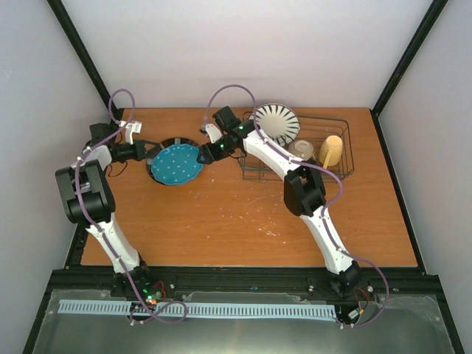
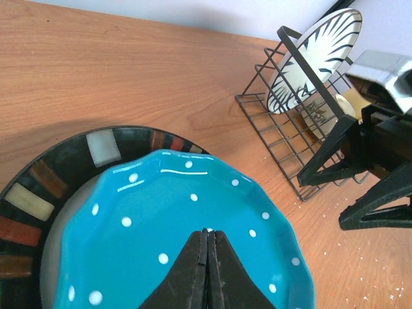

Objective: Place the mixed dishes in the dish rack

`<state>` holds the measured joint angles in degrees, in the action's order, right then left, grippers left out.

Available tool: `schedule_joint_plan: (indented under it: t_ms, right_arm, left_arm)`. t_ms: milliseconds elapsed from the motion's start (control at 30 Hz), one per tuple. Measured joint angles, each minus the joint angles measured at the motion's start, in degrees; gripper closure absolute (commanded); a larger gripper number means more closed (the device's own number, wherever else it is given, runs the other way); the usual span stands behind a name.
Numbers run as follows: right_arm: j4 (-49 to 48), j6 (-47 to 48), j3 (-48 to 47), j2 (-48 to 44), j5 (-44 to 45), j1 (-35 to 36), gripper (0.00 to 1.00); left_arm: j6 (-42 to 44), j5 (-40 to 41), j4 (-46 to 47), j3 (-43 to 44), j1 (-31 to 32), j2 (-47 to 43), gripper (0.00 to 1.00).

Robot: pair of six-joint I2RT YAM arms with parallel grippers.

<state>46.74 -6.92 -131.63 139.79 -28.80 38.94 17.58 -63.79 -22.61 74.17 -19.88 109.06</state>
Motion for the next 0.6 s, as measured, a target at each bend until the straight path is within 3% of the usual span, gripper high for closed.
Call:
schedule_joint_plan:
  t_ms: [300, 600]
  right_arm:
    - [1.1, -0.6, 0.7, 3.7, 0.6, 1.0, 0.38]
    - [0.8, -3.7, -1.5, 6.6, -2.1, 1.7, 0.41]
  left_arm:
    - [0.0, 1.7, 0.0, 1.3, 0.0, 1.4, 0.99]
    - [0.0, 10.5, 0.7, -1.4, 0.0, 1.4, 0.96]
